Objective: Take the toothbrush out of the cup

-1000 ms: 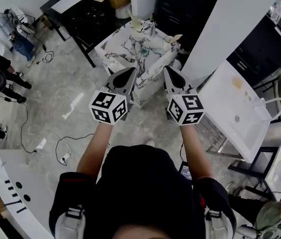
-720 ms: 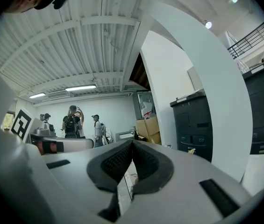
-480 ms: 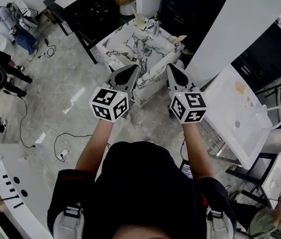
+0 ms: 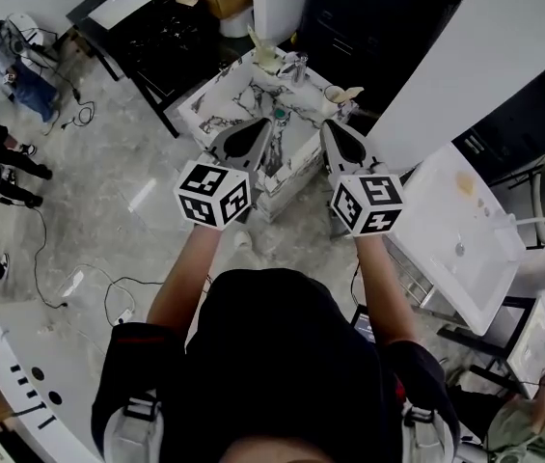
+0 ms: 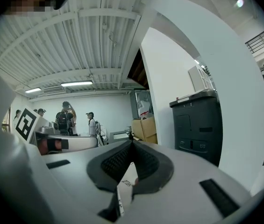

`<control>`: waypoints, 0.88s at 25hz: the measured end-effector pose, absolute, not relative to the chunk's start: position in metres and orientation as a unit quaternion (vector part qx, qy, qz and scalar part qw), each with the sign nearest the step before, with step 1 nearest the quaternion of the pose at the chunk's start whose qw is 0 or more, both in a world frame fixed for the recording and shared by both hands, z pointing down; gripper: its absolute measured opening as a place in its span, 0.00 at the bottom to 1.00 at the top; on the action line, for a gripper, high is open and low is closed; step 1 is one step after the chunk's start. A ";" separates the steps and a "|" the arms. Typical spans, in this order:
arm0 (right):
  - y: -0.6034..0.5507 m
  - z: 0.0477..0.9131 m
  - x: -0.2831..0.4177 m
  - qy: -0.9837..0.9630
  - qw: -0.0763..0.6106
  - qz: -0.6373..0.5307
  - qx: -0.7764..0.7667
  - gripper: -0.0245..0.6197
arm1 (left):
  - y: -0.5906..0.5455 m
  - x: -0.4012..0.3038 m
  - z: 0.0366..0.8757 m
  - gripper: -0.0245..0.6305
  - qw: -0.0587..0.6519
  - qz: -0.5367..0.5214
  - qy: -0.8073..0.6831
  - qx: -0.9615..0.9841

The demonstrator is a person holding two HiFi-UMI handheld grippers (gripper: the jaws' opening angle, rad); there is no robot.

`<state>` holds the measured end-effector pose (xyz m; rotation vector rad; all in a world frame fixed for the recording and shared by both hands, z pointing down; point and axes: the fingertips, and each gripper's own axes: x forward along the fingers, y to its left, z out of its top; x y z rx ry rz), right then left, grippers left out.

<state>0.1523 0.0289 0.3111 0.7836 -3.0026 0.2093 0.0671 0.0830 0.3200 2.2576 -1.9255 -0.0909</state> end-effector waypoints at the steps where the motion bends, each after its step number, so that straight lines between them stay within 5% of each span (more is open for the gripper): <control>1: 0.024 0.310 0.147 -0.965 0.015 0.068 0.254 0.09 | 0.077 0.061 0.319 0.05 0.087 -0.031 -0.645 0.758; 22: -0.027 0.318 0.018 -0.957 0.047 0.073 0.278 0.09 | 0.020 -0.063 0.317 0.05 0.110 -0.055 -0.605 0.787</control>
